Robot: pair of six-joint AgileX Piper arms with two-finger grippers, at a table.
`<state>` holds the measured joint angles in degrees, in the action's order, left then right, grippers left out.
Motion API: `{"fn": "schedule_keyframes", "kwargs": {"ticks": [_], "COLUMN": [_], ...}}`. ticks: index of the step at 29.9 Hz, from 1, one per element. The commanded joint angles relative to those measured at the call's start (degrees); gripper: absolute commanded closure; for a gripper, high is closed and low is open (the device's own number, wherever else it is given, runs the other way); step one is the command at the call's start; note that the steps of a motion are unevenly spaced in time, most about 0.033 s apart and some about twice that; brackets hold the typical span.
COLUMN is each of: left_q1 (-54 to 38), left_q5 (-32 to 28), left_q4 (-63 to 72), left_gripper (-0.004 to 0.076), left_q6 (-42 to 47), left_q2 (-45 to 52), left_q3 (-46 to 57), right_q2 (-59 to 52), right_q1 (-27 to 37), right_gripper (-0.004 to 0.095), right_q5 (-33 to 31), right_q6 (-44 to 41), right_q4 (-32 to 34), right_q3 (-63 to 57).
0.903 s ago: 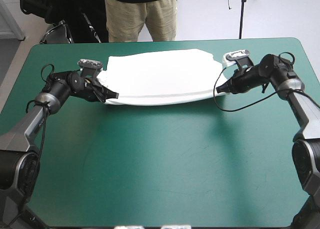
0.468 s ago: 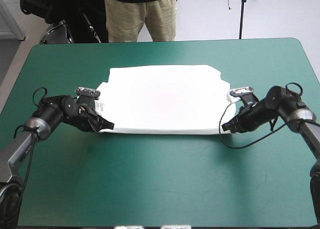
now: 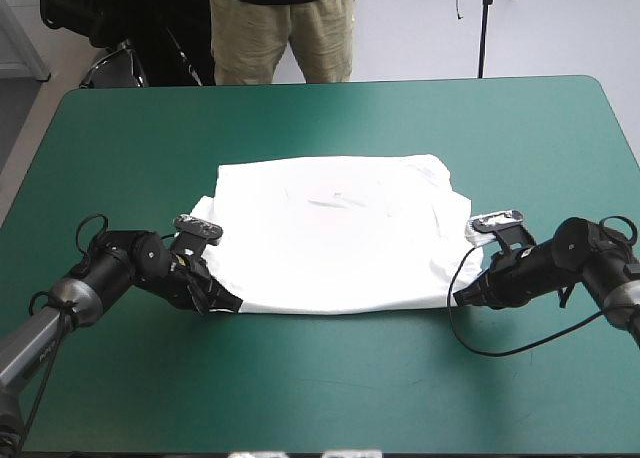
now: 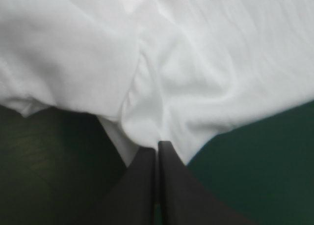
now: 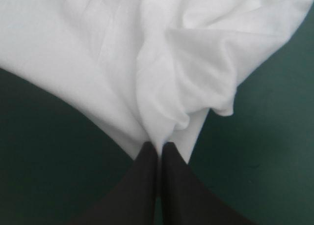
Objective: Fold the cloth
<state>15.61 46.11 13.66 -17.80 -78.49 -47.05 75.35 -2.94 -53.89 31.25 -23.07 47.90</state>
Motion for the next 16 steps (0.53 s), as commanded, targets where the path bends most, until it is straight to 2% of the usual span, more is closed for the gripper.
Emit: {"fn": "schedule_keyframes", "kwargs": {"ticks": [1,8,10,14,16], "left_q1": [0.6,0.6,0.6,0.6,0.6], "left_q5": [-0.8,0.7,1.6,3.5,3.8], "left_q4": [0.8,0.8,1.0,1.5,2.2], "left_gripper": [0.0741,0.0724,0.0649,0.0407,0.0326], "left_q6": [1.4,0.9,0.2,-0.1,-0.1], "left_q2": [1.9,2.0,2.0,3.2,5.1], "left_q3": [-1.0,-0.8,-0.8,-0.8,-0.9], "right_q2": [-1.5,-1.7,-2.1,-3.6,-4.9], "right_q1": [0.5,0.5,0.5,0.5,0.5], "right_gripper": [0.0921,0.0913,0.0864,0.0629,0.0520], "right_q5": [-2.1,-1.1,-0.9,-1.3,-1.8], "right_q6": [-0.3,-1.8,-1.8,-2.5,-2.8], "right_q4": [-1.0,1.4,1.5,1.5,1.6], "right_q3": [0.3,-2.1,-2.1,-2.0,-2.0]}}
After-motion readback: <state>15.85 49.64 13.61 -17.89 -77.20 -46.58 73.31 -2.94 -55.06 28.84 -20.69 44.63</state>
